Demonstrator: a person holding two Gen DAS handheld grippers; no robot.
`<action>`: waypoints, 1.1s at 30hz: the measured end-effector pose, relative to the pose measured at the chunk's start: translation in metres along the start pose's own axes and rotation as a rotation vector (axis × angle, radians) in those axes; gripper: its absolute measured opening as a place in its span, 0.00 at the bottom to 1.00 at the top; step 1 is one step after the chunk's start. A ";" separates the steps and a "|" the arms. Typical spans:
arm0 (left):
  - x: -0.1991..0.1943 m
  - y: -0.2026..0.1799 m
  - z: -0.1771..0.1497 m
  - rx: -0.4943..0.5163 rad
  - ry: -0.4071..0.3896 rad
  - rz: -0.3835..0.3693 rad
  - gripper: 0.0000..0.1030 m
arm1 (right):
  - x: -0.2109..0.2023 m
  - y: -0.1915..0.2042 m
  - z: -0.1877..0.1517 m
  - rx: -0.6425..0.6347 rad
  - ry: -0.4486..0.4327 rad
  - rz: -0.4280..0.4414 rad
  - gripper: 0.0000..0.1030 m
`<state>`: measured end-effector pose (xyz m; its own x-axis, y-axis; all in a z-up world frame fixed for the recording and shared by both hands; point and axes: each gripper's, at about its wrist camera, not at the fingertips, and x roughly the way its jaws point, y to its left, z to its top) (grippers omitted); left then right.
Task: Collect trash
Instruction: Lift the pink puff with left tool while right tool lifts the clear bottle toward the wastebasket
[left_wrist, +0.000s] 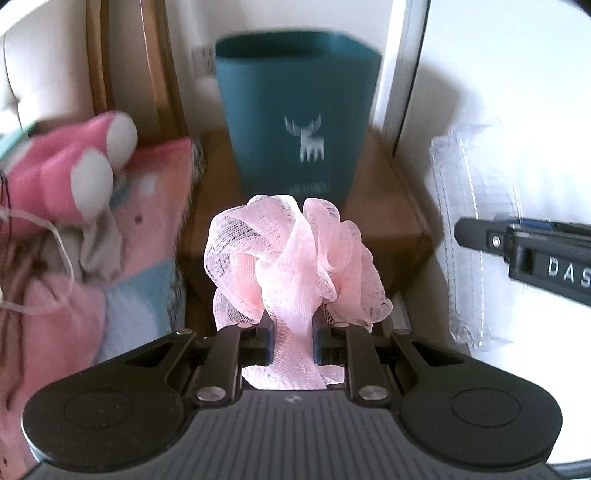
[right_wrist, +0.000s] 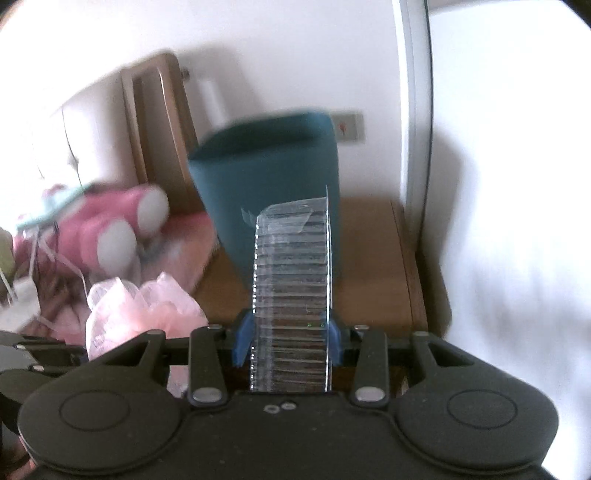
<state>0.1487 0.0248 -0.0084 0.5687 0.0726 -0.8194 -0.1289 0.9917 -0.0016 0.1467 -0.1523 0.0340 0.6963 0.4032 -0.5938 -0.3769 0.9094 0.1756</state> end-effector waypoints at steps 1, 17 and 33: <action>-0.005 0.001 0.010 -0.004 -0.014 -0.003 0.17 | 0.001 0.001 0.012 -0.001 -0.020 0.006 0.38; -0.028 0.019 0.186 0.000 -0.248 -0.018 0.17 | 0.056 0.011 0.163 -0.026 -0.235 0.042 0.38; 0.059 0.010 0.264 0.045 -0.212 -0.016 0.17 | 0.162 -0.001 0.210 0.036 -0.203 -0.002 0.38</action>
<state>0.3954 0.0674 0.0948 0.7288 0.0731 -0.6808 -0.0849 0.9963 0.0161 0.3882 -0.0669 0.1026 0.8074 0.4099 -0.4243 -0.3554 0.9120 0.2049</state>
